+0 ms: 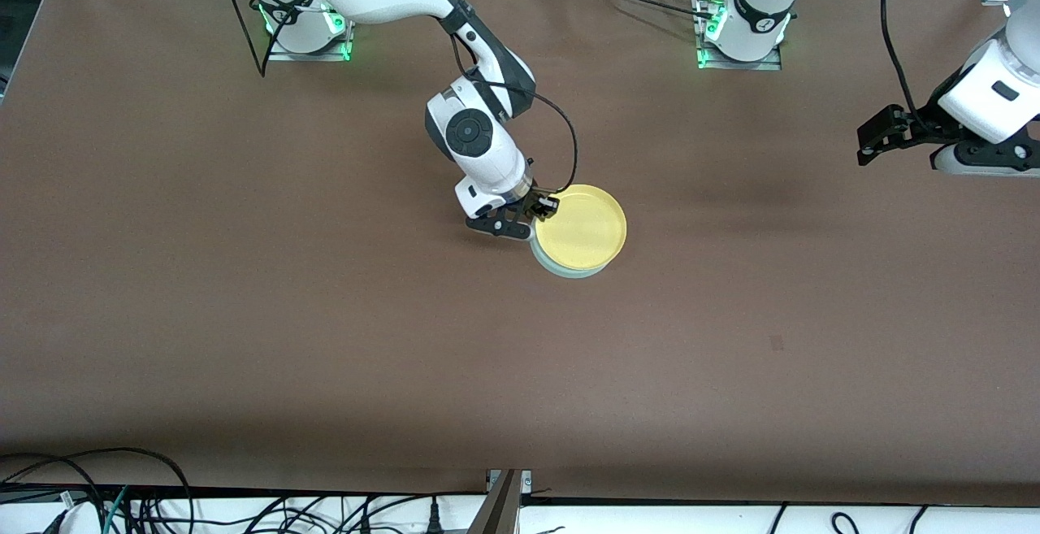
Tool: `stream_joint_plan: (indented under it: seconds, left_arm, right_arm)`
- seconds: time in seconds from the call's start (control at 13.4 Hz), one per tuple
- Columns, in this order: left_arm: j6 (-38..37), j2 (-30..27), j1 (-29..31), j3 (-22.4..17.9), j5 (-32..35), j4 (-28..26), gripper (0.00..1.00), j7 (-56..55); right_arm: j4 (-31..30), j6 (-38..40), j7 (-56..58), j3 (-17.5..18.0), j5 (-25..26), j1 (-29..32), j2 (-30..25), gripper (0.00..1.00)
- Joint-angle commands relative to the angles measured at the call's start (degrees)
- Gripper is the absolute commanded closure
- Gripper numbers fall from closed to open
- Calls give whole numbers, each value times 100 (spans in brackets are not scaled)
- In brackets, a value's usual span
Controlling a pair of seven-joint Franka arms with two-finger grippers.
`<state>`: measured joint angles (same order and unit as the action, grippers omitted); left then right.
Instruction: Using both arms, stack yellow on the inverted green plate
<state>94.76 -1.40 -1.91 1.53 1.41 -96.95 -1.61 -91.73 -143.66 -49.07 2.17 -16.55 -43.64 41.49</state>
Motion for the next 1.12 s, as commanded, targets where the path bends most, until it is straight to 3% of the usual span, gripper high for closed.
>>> stream_joint_plan:
  seconds: [0.0,0.3,0.74,0.89,1.04]
  left_arm:
    - [26,8,-47,-21,-70,-52,0,151]
    - [-36,43,-38,-4,-62,-34,0,143]
    - [-36,61,-11,5,-62,-8,0,99]
    - [-36,61,-11,14,-70,-8,0,82]
    - [-36,61,-11,23,-62,-8,0,90]
  right_arm:
    - [-21,379,-23,-233,90,40,-385,0]
    - [593,2347,257,-1646,29,49,-1256,0]
    - [569,4597,2066,-3176,46,49,-2670,0]
    - [534,5143,2567,-3616,99,49,-3023,0]
    - [516,5487,3059,-3654,247,476,-3252,0]
